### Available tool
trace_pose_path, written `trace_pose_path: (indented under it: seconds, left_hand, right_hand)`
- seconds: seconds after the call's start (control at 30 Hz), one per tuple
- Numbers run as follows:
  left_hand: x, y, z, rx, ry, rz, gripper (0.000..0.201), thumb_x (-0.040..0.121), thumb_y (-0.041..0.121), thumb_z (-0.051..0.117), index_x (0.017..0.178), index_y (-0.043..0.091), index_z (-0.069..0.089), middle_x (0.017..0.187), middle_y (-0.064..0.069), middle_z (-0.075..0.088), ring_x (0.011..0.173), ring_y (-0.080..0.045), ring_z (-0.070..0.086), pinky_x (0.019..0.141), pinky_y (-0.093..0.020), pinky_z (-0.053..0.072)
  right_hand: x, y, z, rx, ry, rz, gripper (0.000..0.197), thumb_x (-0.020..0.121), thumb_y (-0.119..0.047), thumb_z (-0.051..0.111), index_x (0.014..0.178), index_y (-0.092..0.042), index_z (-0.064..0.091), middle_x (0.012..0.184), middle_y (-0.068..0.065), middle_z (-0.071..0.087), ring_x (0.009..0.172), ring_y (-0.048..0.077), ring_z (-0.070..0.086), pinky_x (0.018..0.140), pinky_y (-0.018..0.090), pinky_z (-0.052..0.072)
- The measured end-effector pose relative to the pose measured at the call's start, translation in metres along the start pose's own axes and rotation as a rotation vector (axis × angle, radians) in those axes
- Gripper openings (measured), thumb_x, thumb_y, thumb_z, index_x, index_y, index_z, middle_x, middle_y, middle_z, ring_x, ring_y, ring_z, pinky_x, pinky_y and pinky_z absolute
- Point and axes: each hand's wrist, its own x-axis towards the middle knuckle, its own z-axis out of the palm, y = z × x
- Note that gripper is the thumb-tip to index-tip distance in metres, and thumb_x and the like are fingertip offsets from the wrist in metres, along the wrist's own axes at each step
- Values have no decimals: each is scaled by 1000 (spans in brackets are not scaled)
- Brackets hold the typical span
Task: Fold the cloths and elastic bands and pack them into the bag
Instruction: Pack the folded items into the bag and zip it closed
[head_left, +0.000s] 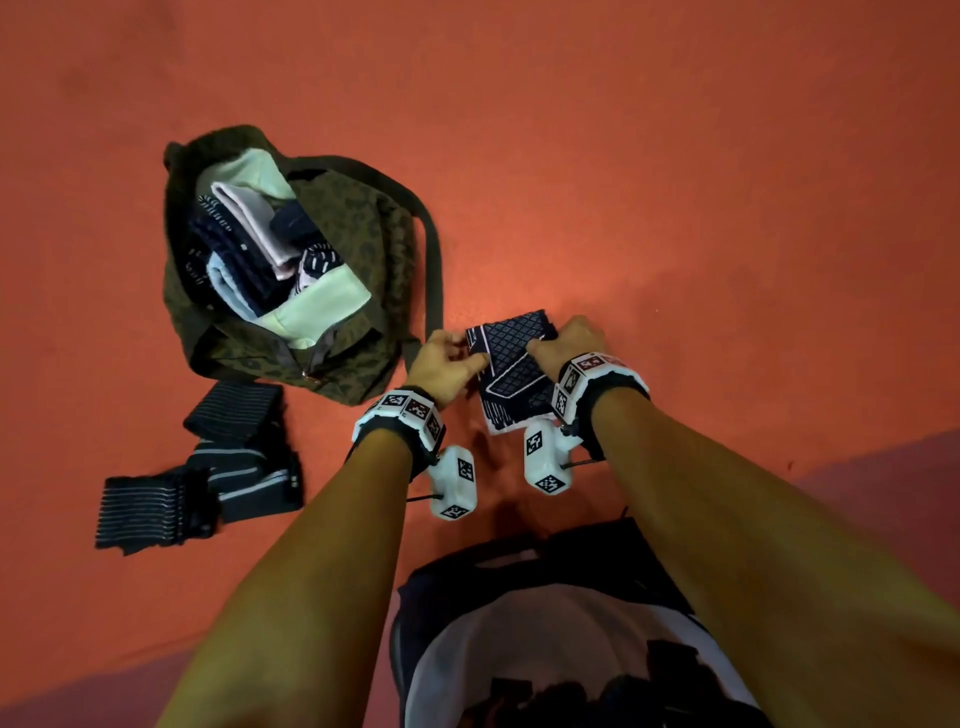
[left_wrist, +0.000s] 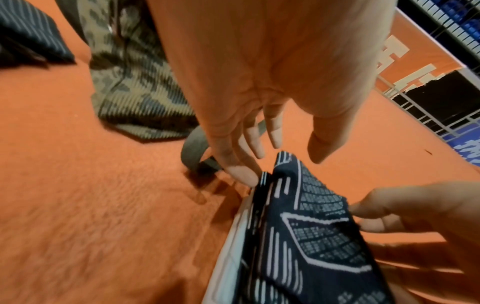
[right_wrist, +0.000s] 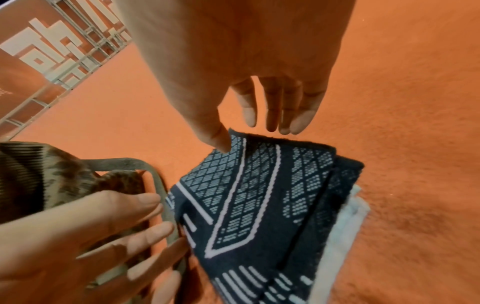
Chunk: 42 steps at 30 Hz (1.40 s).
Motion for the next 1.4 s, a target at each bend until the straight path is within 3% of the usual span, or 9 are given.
trace_pose_path:
  seconds: [0.13, 0.33, 0.5, 0.73, 0.83, 0.93, 1.07, 1.2, 1.4]
  left_hand:
    - [0, -9, 14, 31, -80, -107, 60, 85, 29, 76, 131, 15, 41, 112, 1, 60, 94, -18, 64, 81, -40, 59]
    - [8, -14, 19, 66, -94, -139, 71, 74, 38, 80, 130, 18, 41, 117, 0, 64, 98, -20, 69, 85, -41, 59]
    - [14, -14, 16, 53, -134, -148, 65, 55, 47, 81, 109, 16, 63, 100, -1, 76, 88, -19, 74, 89, -41, 58]
    - [-1, 7, 16, -77, -186, -90, 36, 66, 32, 78, 97, 16, 70, 92, -4, 77, 88, -23, 75, 92, -44, 57]
    - [-7, 25, 8, -90, -164, -44, 26, 72, 27, 77, 95, 19, 68, 92, -3, 77, 87, -21, 75, 89, -42, 58]
    - [-11, 45, -6, -121, -149, -8, 33, 71, 26, 78, 100, 17, 66, 93, -5, 77, 86, -22, 75, 86, -41, 59]
    - [-19, 80, -29, -144, -103, 68, 21, 84, 12, 74, 102, 12, 64, 95, -7, 75, 77, -16, 74, 67, -27, 59]
    - [-27, 113, -59, -168, -52, 135, 28, 82, 13, 76, 107, 10, 64, 101, -11, 75, 90, -24, 74, 84, -39, 60]
    - [-38, 142, -114, -192, 20, 213, 29, 83, 15, 75, 110, 10, 65, 98, -8, 75, 87, -22, 75, 86, -39, 60]
  right_hand:
    - [11, 18, 11, 19, -95, 39, 74, 68, -55, 63, 125, -10, 52, 119, 12, 61, 99, 32, 64, 87, 44, 55]
    - [10, 27, 18, 29, -140, 80, 69, 83, -48, 60, 137, -9, 43, 130, 12, 53, 113, 33, 57, 94, 40, 48]
    - [13, 26, 18, 127, -161, 91, 65, 84, -41, 62, 136, -9, 41, 127, 11, 56, 107, 30, 59, 89, 37, 49]
    - [6, 23, 11, 264, -172, 91, 57, 86, -41, 58, 133, -12, 41, 115, 7, 60, 90, 25, 60, 79, 34, 48]
    - [1, 10, 4, 309, -140, 46, 51, 86, -38, 58, 128, -11, 47, 100, 4, 62, 83, 21, 61, 76, 33, 49]
    - [-6, -12, -9, 331, -115, -7, 46, 85, -33, 58, 123, -10, 49, 108, 8, 64, 88, 23, 63, 68, 31, 49]
    - [-16, -48, -25, 331, -58, -99, 42, 87, -32, 57, 122, -11, 49, 102, 4, 61, 78, 18, 58, 55, 25, 37]
    - [-30, -90, -39, 339, -1, -160, 42, 87, -32, 57, 122, -9, 50, 109, 7, 62, 83, 24, 59, 53, 25, 36]
    - [-55, -148, -43, 327, -3, -251, 46, 82, -39, 59, 119, -12, 53, 106, 6, 65, 87, 25, 63, 62, 27, 43]
